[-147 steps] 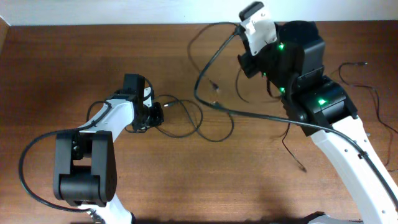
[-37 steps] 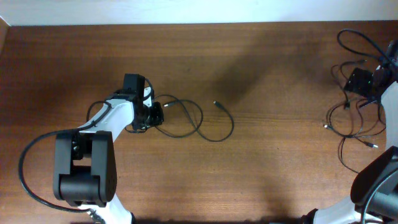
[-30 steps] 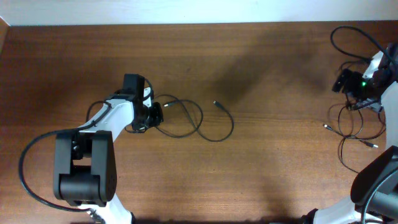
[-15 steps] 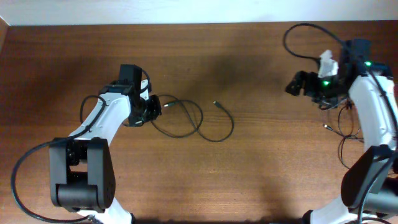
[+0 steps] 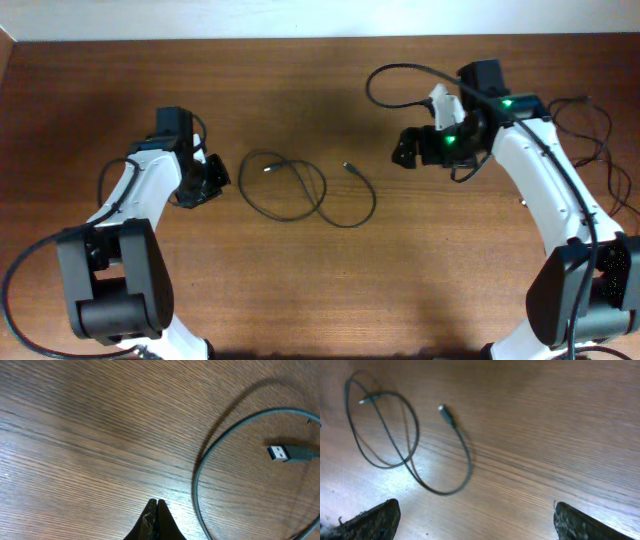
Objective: Untangle cables
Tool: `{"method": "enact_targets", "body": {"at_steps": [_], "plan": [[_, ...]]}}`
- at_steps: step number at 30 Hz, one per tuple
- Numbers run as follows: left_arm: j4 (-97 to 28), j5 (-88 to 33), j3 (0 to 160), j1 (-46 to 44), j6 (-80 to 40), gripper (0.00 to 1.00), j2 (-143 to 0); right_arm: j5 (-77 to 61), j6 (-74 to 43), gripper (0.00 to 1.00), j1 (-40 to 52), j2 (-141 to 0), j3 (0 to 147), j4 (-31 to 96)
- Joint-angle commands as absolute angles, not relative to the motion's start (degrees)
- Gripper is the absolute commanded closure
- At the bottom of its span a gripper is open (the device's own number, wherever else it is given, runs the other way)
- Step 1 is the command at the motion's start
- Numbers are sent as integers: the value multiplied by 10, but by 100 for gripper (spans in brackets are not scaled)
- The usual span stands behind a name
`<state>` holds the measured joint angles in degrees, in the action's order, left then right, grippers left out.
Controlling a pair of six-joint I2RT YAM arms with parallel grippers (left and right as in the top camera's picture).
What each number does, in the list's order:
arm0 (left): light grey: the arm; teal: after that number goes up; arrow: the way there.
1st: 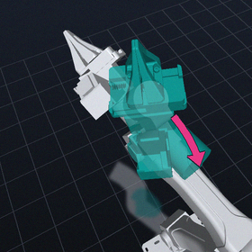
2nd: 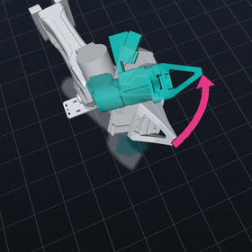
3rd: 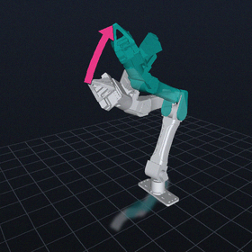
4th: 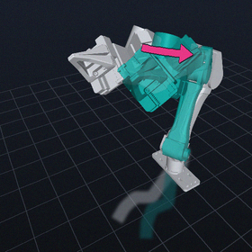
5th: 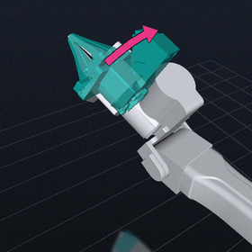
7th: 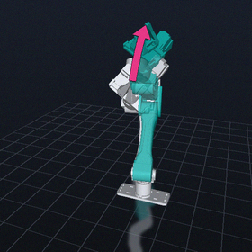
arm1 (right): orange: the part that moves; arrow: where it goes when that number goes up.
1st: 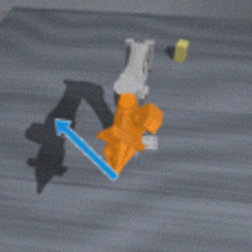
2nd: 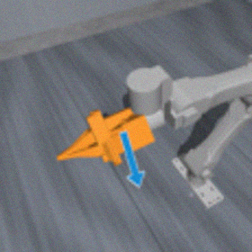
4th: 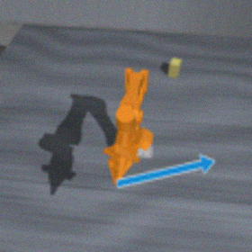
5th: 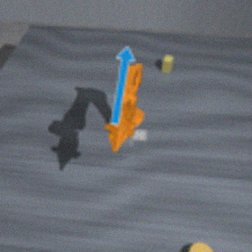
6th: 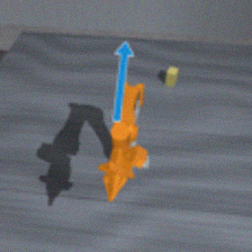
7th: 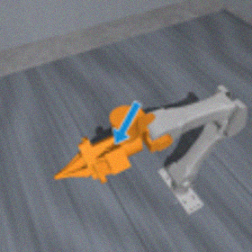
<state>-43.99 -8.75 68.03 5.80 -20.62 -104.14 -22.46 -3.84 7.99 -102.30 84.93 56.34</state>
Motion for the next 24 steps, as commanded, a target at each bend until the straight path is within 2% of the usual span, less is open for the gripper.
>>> {"method": "enact_targets", "body": {"at_steps": [1,3,4,5,6,7,17,24], "plan": [[-442,-96,687,97,-213,100,-1032,-232,-32,1,121,-1026,846,555],[-443,-97,687,115,-215,93,-1032,-232,-32,1,141,-1026,846,551],[-445,-96,687,122,-214,78,-1032,-232,-32,1,158,-1026,846,545],[-447,-96,687,125,-214,52,-1032,-232,-32,1,171,-1026,846,535],[-447,-96,687,125,-214,9,-1032,-232,-32,0,192,-1026,846,517],[-447,-96,687,124,-214,0,-1032,-232,-32,0,201,-1026,846,508],[-446,-96,687,124,-214,1,-1032,-220,-32,1,318,-1033,846,399],[-446,-96,687,124,-214,1,-1032,-220,-13,0,372,-1102,846,365]]}}
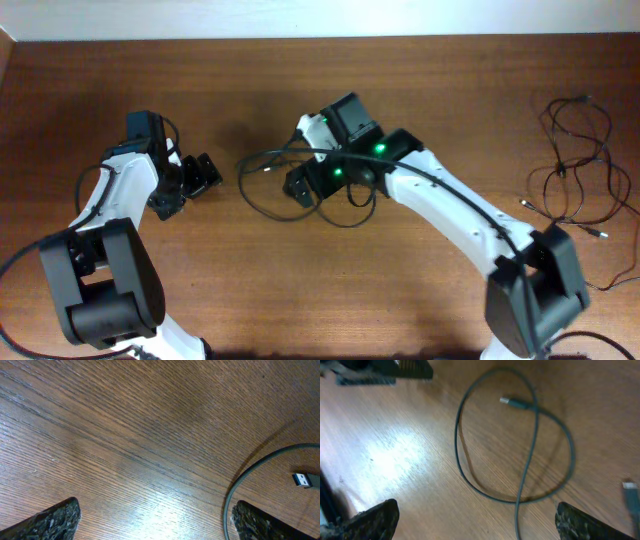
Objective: Untangle cables
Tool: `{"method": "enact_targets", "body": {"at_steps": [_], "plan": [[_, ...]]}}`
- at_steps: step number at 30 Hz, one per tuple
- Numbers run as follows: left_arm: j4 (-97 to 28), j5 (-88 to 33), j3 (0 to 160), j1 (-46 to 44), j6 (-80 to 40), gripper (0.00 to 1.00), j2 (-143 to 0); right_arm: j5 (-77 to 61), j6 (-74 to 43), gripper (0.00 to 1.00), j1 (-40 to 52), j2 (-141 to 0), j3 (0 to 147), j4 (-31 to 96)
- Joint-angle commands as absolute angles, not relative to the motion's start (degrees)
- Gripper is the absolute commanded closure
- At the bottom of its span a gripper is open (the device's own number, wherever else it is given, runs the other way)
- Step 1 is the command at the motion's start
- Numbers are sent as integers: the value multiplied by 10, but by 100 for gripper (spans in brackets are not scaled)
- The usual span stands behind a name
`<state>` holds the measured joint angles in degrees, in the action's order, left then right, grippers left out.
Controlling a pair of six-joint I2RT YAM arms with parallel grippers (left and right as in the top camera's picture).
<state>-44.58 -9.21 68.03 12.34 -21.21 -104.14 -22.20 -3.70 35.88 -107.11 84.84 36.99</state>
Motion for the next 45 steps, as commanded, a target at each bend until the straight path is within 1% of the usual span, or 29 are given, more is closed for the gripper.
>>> {"method": "enact_targets", "body": {"at_steps": [1,10,14,18,19,24,26,32,38,45], "plan": [[-446,-96,687,124,-214,1,-1032,-221,8,0,377,-1114,846,361],[-446,-96,687,124,-214,1,-1032,-219,148,1,427,-1211,846,322],[-446,-96,687,124,-214,1,-1032,-217,146,1,428,-1232,846,307],[-446,-96,687,124,-214,1,-1032,-233,143,2,427,-1208,875,307],[-446,-96,687,124,-214,1,-1032,-217,144,1,427,-1200,884,307],[-446,-96,687,124,-214,1,-1032,-51,144,2,427,-1193,895,313],[-446,-96,687,124,-214,1,-1032,-35,144,2,427,-1194,891,329],[-446,-96,687,124,-214,1,-1032,-39,144,2,427,-1205,871,335],[-446,-96,687,124,-214,1,-1032,-177,144,2,427,-1215,861,335],[-447,-96,687,124,-214,1,-1032,-187,144,2,427,-1215,842,341]]}}
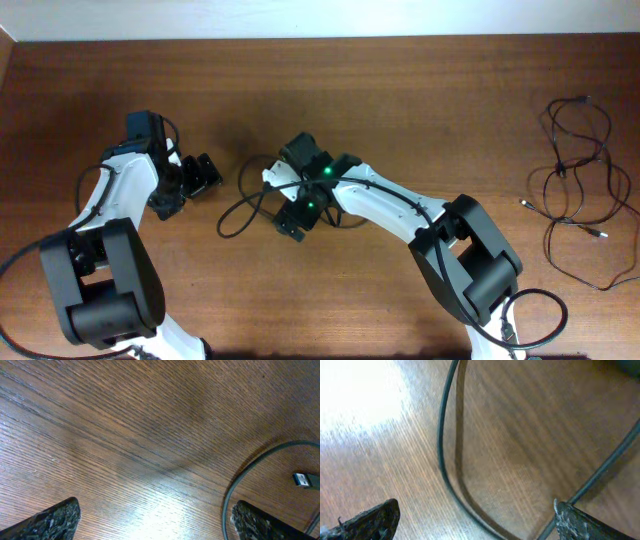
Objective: Untangle cables
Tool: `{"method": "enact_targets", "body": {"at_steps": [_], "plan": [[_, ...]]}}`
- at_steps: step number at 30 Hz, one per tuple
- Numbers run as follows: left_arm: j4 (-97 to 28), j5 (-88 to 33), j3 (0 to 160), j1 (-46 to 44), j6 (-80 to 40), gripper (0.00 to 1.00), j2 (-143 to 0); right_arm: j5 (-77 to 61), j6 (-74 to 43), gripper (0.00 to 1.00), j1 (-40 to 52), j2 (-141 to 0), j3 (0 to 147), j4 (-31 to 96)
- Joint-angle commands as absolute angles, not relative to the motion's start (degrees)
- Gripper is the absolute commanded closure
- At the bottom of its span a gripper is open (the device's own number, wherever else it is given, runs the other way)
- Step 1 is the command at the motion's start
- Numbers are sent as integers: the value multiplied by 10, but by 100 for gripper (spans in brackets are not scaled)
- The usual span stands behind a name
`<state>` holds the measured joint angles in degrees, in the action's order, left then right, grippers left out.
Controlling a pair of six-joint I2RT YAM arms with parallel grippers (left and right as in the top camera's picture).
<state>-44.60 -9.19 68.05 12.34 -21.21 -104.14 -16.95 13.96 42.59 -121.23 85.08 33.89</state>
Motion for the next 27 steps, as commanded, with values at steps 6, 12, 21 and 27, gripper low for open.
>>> {"method": "enact_targets", "body": {"at_steps": [6,12,21,27], "plan": [[-446,-96,687,124,-214,1,-1032,-187,148,2,427,-1215,845,323],[-446,-96,687,124,-214,1,-1032,-149,146,2,427,-1187,883,325],[-446,-96,687,124,-214,1,-1032,-70,146,2,427,-1223,883,329],[-446,-96,687,124,-214,1,-1032,-198,145,1,428,-1231,883,354]]}}
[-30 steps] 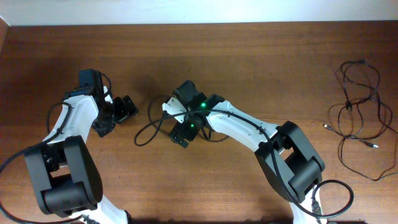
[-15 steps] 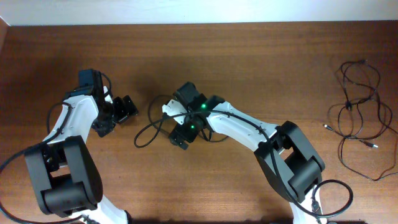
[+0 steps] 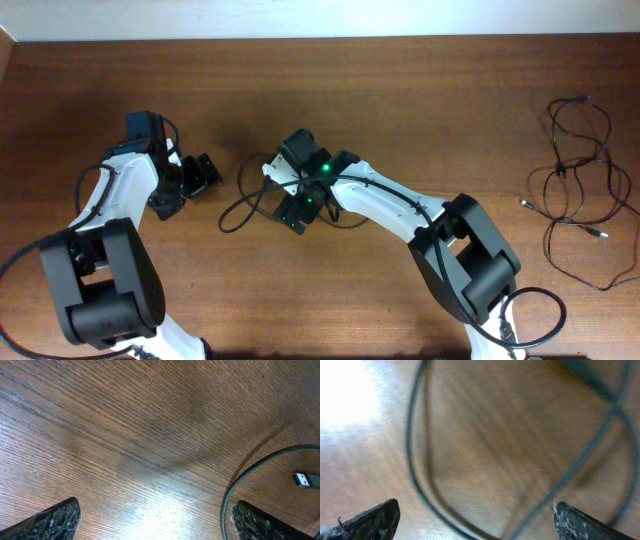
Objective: Untangle cables
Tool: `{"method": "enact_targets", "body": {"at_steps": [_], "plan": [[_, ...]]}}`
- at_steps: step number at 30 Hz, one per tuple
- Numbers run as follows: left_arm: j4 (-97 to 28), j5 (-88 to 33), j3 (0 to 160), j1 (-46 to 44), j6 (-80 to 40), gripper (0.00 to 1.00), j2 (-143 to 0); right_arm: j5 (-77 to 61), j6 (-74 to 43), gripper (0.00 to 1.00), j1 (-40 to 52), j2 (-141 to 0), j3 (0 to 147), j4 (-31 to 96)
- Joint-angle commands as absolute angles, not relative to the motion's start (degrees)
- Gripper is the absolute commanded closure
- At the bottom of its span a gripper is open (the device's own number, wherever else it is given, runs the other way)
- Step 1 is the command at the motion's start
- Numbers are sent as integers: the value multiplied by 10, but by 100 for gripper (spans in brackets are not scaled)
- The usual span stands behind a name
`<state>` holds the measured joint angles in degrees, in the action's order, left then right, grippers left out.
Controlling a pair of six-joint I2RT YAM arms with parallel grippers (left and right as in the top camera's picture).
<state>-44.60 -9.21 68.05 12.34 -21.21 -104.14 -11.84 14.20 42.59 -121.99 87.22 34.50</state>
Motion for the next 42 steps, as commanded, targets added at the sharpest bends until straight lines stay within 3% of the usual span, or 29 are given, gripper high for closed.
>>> {"method": "enact_targets", "body": {"at_steps": [1,36,42], "plan": [[-446,-96,687,124,-214,1,-1032,-208,145,2,428,-1231,883,357],[-447,-96,687,124,-214,1,-1032,-204,146,0,448,-1232,883,336],[-446,-96,687,124,-214,1,-1032,-197,146,22,473,-1235,883,319]]}}
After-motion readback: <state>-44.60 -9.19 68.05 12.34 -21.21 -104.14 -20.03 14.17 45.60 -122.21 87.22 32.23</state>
